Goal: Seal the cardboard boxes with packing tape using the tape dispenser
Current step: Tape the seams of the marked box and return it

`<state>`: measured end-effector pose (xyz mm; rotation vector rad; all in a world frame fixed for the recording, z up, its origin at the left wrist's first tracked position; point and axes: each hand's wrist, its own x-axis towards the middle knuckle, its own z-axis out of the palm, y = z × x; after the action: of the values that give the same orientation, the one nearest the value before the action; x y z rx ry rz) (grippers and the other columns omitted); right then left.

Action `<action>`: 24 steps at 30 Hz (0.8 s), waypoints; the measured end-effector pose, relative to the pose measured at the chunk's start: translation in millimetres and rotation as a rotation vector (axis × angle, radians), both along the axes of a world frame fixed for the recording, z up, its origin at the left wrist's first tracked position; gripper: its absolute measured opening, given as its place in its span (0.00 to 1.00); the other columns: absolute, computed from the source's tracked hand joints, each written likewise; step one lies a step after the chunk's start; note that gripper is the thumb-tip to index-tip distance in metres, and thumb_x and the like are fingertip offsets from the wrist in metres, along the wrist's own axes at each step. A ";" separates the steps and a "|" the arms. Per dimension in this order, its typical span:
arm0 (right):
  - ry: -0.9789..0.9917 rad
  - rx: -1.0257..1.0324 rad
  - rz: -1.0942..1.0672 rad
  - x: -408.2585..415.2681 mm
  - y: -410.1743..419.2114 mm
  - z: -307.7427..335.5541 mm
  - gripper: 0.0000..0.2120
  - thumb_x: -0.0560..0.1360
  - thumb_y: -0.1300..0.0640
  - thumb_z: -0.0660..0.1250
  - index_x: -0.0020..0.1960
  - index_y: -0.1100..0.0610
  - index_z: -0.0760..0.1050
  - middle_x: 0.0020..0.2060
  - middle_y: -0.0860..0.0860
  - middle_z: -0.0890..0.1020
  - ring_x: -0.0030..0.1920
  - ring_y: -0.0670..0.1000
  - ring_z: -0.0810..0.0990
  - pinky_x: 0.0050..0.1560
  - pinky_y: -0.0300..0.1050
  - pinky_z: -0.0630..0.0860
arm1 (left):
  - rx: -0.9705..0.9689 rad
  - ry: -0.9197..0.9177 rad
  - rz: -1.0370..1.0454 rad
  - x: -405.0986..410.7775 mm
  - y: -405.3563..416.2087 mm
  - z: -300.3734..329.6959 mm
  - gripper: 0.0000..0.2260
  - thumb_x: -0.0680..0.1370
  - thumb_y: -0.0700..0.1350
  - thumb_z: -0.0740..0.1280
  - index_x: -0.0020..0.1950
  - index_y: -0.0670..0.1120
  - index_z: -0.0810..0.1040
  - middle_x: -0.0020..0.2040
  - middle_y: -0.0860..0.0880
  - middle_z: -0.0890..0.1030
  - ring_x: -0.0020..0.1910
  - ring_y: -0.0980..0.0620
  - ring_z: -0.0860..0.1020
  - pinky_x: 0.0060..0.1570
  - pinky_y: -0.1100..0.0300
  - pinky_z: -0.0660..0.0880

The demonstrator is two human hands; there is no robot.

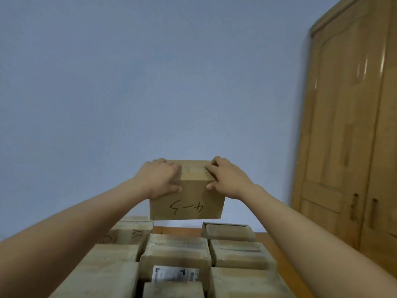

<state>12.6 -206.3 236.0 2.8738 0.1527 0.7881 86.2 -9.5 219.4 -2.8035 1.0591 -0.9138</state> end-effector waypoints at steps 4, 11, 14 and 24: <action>-0.046 -0.024 0.042 -59.3 21.6 8.3 0.19 0.77 0.49 0.65 0.64 0.57 0.70 0.60 0.51 0.67 0.61 0.52 0.66 0.56 0.44 0.67 | -0.033 -0.052 -0.043 -55.4 27.6 6.0 0.25 0.77 0.60 0.62 0.69 0.48 0.66 0.68 0.53 0.71 0.66 0.50 0.66 0.55 0.53 0.71; -0.048 0.018 0.132 -153.1 57.7 -23.6 0.24 0.78 0.46 0.63 0.71 0.51 0.66 0.60 0.49 0.67 0.62 0.49 0.64 0.57 0.40 0.62 | -0.236 0.021 -0.188 -143.5 81.1 -33.8 0.31 0.74 0.65 0.62 0.74 0.54 0.64 0.70 0.58 0.70 0.66 0.54 0.65 0.54 0.56 0.69; -0.025 0.067 0.189 -184.1 69.0 -59.3 0.26 0.78 0.45 0.62 0.74 0.50 0.63 0.61 0.47 0.67 0.62 0.47 0.62 0.58 0.37 0.60 | -0.266 0.056 -0.222 -174.9 101.6 -71.8 0.40 0.66 0.71 0.50 0.74 0.54 0.66 0.70 0.57 0.71 0.66 0.55 0.67 0.57 0.56 0.69; 0.016 0.391 0.311 -225.4 91.6 -230.9 0.28 0.75 0.43 0.57 0.72 0.53 0.67 0.61 0.44 0.67 0.64 0.44 0.63 0.62 0.45 0.69 | -0.316 0.254 -0.211 -226.2 132.5 -215.7 0.29 0.72 0.64 0.58 0.69 0.51 0.74 0.64 0.55 0.77 0.64 0.57 0.66 0.61 0.48 0.71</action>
<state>-212.8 -114.7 5.1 3.2732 0.5117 0.9387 -140.0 123.0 3.7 -3.1832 1.3759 -0.8190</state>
